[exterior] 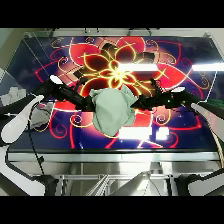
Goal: Fold the shirts.
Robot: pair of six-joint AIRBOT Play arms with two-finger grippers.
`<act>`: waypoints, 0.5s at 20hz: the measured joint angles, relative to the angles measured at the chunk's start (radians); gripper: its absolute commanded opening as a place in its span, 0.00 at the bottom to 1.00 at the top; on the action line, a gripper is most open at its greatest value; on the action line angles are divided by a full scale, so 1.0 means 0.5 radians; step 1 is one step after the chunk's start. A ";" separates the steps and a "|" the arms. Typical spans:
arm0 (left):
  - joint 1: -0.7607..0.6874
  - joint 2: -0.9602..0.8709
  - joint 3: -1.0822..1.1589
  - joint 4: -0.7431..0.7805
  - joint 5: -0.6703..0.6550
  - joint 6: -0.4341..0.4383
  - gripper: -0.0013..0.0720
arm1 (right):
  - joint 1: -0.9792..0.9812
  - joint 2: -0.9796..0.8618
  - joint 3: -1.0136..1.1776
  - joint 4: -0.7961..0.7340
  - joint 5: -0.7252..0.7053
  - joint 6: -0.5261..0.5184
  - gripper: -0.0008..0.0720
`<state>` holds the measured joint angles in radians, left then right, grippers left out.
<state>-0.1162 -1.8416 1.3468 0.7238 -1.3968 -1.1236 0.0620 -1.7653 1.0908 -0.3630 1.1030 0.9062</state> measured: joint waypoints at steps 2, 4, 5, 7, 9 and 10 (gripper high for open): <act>0.057 0.072 -0.003 -0.067 -0.091 0.018 0.03 | -0.034 0.046 0.051 0.013 0.129 -0.034 0.02; 0.151 0.217 0.007 -0.172 -0.202 0.031 0.03 | -0.111 0.164 0.137 0.030 0.299 -0.037 0.02; 0.204 0.304 0.027 -0.224 -0.256 0.029 0.03 | -0.163 0.253 0.190 0.066 0.385 -0.036 0.02; 0.323 0.528 0.111 -0.358 -0.362 -0.006 0.03 | -0.257 0.467 0.279 0.229 0.530 -0.034 0.02; 0.417 0.759 0.233 -0.510 -0.433 -0.040 0.03 | -0.330 0.740 0.341 0.463 0.623 -0.041 0.02; 0.450 0.867 0.303 -0.579 -0.453 -0.056 0.03 | -0.350 0.871 0.359 0.552 0.648 -0.063 0.02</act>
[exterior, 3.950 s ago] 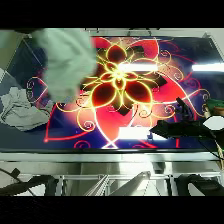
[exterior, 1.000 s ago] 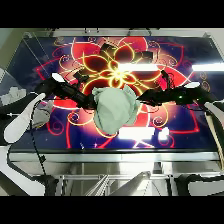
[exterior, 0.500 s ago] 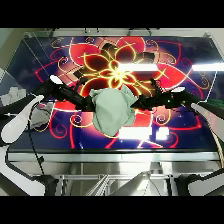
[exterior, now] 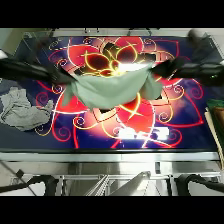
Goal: Fold the shirts.
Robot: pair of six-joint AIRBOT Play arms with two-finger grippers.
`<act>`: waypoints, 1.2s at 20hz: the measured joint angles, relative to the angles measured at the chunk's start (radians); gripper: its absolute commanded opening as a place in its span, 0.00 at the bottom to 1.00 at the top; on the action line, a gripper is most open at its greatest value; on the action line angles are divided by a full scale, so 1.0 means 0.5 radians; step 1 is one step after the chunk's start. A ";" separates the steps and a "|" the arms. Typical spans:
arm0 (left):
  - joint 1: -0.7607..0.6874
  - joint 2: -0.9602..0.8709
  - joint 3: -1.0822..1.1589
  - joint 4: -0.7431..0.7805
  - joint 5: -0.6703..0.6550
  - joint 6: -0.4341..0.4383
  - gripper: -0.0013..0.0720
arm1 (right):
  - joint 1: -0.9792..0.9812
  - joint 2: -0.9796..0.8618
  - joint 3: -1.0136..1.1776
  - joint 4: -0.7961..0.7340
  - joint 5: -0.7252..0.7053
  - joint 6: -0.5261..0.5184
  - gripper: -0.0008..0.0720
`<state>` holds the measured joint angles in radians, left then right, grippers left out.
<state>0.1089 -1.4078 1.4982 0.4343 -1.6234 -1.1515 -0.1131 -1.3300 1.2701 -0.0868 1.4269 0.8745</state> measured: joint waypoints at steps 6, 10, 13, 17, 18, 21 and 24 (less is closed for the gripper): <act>0.076 0.546 0.287 -0.104 -0.011 -0.053 0.05 | -0.046 0.578 0.038 0.014 -0.032 -0.047 0.03; 0.084 0.787 0.072 0.248 0.109 -0.069 0.47 | -0.043 0.639 0.038 -0.272 -0.105 0.008 0.44; 0.085 0.876 -0.175 0.550 0.274 -0.071 0.47 | -0.042 0.569 0.038 -0.538 -0.170 0.078 0.60; 0.090 0.845 -0.440 0.848 0.338 -0.124 0.47 | -0.042 0.419 0.034 -0.896 -0.132 0.277 0.79; 0.090 0.826 -0.515 0.893 0.317 -0.137 0.47 | -0.042 0.391 0.014 -0.963 -0.079 0.319 0.79; 0.090 0.764 -0.769 0.976 0.239 -0.159 0.47 | -0.040 0.357 -0.172 -1.080 0.033 0.390 0.79; 0.090 0.692 -1.032 1.120 0.228 -0.168 0.47 | -0.004 0.358 -0.539 -1.134 0.007 0.398 0.79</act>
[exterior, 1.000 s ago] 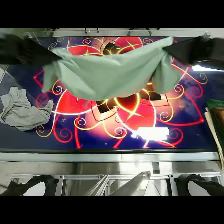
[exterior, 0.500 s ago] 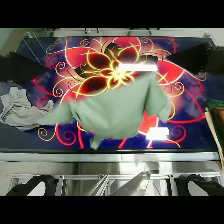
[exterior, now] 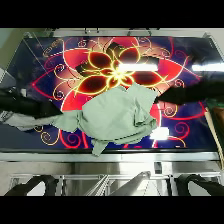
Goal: Fold the shirts.
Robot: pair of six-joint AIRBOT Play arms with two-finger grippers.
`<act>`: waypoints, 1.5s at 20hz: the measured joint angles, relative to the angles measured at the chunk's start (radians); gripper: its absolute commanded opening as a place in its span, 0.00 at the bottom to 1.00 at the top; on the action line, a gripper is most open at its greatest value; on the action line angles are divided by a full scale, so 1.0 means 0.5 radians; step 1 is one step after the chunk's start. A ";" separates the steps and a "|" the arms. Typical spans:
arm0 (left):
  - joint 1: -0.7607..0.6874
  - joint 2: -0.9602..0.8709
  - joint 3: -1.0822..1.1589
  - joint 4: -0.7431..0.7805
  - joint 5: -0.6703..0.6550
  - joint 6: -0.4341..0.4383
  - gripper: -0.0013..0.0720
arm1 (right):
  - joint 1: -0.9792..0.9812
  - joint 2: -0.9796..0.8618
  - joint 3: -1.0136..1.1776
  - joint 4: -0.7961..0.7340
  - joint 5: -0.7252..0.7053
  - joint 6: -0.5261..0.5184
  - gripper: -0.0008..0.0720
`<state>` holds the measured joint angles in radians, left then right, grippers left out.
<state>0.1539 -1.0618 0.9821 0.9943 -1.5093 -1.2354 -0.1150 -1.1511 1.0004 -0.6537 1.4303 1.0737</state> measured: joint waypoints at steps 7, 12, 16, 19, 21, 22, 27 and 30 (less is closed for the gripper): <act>0.008 -0.320 -0.402 0.248 0.278 -0.007 0.47 | 0.300 -0.172 -0.632 0.046 -0.430 -0.086 0.79; 0.008 -0.627 -0.427 0.126 0.494 0.086 0.47 | 0.564 -0.462 -0.657 0.223 -0.668 -0.173 0.79; 0.008 -0.822 -0.285 0.040 0.529 0.133 0.47 | 0.647 -0.613 -0.580 0.437 -0.732 -0.288 0.29; 0.008 -0.945 -0.153 0.022 0.550 0.146 0.47 | 0.667 -0.652 -0.535 0.504 -0.748 -0.330 0.03; 0.008 -1.022 -0.080 0.018 0.549 0.146 0.25 | 0.671 -0.662 -0.520 0.526 -0.751 -0.350 0.03; 0.008 -1.058 -0.051 0.024 0.564 0.146 0.04 | 0.674 -0.666 -0.517 0.533 -0.753 -0.356 0.03; 0.024 -1.115 0.024 -0.076 0.558 0.210 0.04 | 0.676 -0.656 -0.504 0.571 -0.717 -0.372 0.03; 0.098 -0.931 0.051 -0.397 0.499 0.364 0.05 | 0.626 -0.544 -0.427 0.612 -0.564 -0.378 0.03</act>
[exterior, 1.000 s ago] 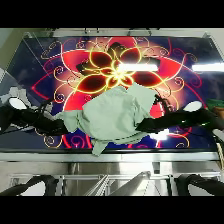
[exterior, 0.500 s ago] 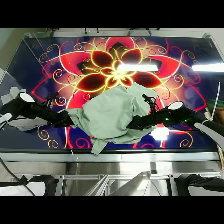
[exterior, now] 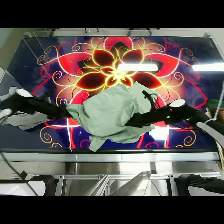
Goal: Fold the shirts.
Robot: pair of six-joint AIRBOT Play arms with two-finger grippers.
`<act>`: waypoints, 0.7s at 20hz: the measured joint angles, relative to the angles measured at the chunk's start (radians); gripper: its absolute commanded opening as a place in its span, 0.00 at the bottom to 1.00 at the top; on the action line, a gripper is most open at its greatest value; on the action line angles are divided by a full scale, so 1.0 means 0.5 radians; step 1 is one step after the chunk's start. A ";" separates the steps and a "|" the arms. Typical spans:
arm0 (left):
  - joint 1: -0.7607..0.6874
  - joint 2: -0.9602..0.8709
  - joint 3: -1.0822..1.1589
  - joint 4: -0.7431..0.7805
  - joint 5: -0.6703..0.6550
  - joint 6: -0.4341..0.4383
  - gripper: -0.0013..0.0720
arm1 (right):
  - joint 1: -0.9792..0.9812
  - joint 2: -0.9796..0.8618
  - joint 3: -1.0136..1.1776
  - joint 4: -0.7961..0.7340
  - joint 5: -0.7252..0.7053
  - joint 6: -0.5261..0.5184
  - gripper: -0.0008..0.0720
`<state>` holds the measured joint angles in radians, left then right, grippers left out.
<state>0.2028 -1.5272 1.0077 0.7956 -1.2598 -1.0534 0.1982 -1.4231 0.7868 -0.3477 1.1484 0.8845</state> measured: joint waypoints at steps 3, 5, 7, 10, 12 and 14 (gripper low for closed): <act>0.139 0.370 0.115 -0.576 -0.280 0.192 0.05 | -0.157 0.277 0.217 0.228 0.242 -0.021 0.03; 0.256 0.674 0.256 -0.916 -0.423 0.272 0.05 | -0.314 0.517 0.419 0.446 0.336 -0.037 0.03; 0.423 1.008 0.439 -1.137 -0.444 0.317 0.05 | -0.497 0.758 0.642 0.634 0.382 -0.037 0.03; 0.735 1.484 0.713 -1.306 -0.372 0.345 0.05 | -0.760 1.086 0.917 0.791 0.425 -0.007 0.03; 0.905 1.720 0.883 -1.348 -0.263 0.349 0.05 | -0.903 1.279 1.042 0.853 0.406 0.008 0.03; 0.983 1.884 1.064 -1.283 -0.101 0.352 0.05 | -1.028 1.442 1.126 0.892 0.340 0.008 0.03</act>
<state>0.6941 -0.5854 1.5394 0.1543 -1.3102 -0.8776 -0.3157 -0.7021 1.3499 0.0982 1.3182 0.8886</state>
